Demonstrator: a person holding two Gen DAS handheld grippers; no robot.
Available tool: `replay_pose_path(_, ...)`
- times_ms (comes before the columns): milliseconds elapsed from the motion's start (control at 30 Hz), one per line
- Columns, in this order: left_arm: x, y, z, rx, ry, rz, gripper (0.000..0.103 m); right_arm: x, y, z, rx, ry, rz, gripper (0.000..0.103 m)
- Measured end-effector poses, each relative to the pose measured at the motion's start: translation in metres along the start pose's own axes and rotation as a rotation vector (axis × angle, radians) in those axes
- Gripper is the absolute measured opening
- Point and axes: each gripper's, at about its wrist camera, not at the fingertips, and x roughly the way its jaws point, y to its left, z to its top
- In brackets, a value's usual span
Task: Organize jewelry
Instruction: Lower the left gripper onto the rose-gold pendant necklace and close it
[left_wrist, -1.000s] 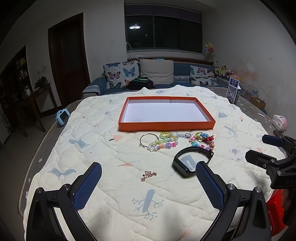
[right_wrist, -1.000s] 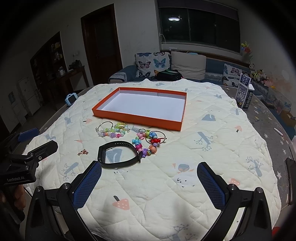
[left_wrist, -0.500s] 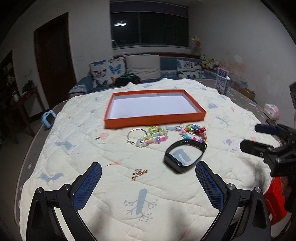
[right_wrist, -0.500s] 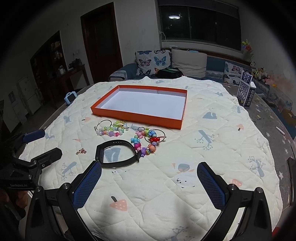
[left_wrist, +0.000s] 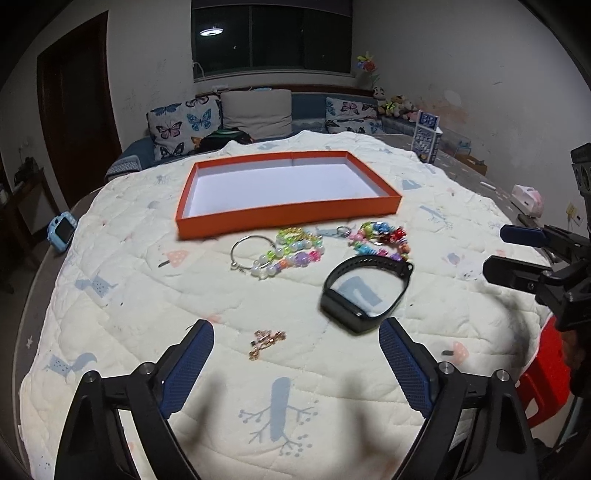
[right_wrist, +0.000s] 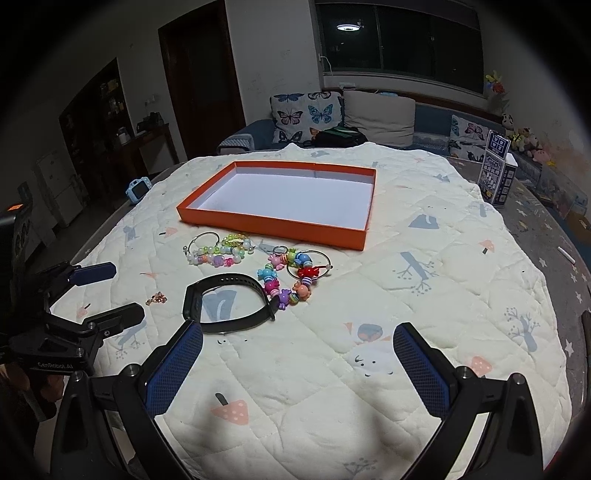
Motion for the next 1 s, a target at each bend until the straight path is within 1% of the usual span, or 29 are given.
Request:
replay_pose_path(133,0.007,0.008,-0.005,-0.027,0.026,-0.016,0.085,0.006,0.005,0.001,-0.015,0.014,0.021,0.103)
replay_pose_path(200,0.012,0.01,-0.006,-0.033,0.039,-0.029,0.075,0.009,0.006,0.001,-0.022,0.019,0.026,0.103)
replay_pose_path(233,0.015,0.011,-0.006,-0.036,0.045,-0.036,0.072,0.011,0.007,0.002,-0.025,0.022,0.029,0.103)
replay_pose_path(300,0.02,0.014,-0.005,-0.043,0.057,-0.047,0.063,0.013,0.007,0.002,-0.025,0.025,0.032,0.103)
replay_pose_path(333,0.022,0.015,-0.005,-0.047,0.061,-0.051,0.061,0.014,0.007,0.003,-0.023,0.026,0.036,0.103)
replay_pose_path(400,0.028,0.019,-0.003,-0.061,0.07,-0.06,0.052,0.017,0.007,0.004,-0.019,0.029,0.042,0.103)
replay_pose_path(500,0.036,0.025,-0.001,-0.084,0.079,-0.068,0.044,0.021,0.007,0.005,-0.021,0.033,0.055,0.103)
replay_pose_path(733,0.048,0.035,0.001,-0.11,0.1,-0.075,0.034,0.033,0.008,0.009,-0.026,0.053,0.087,0.098)
replay_pose_path(800,0.052,0.036,0.001,-0.111,0.105,-0.083,0.029,0.036,0.008,0.009,-0.024,0.058,0.094,0.098)
replay_pose_path(1000,0.058,0.037,-0.003,-0.092,0.116,-0.09,0.023,0.045,0.008,0.01,-0.019,0.078,0.112,0.094)
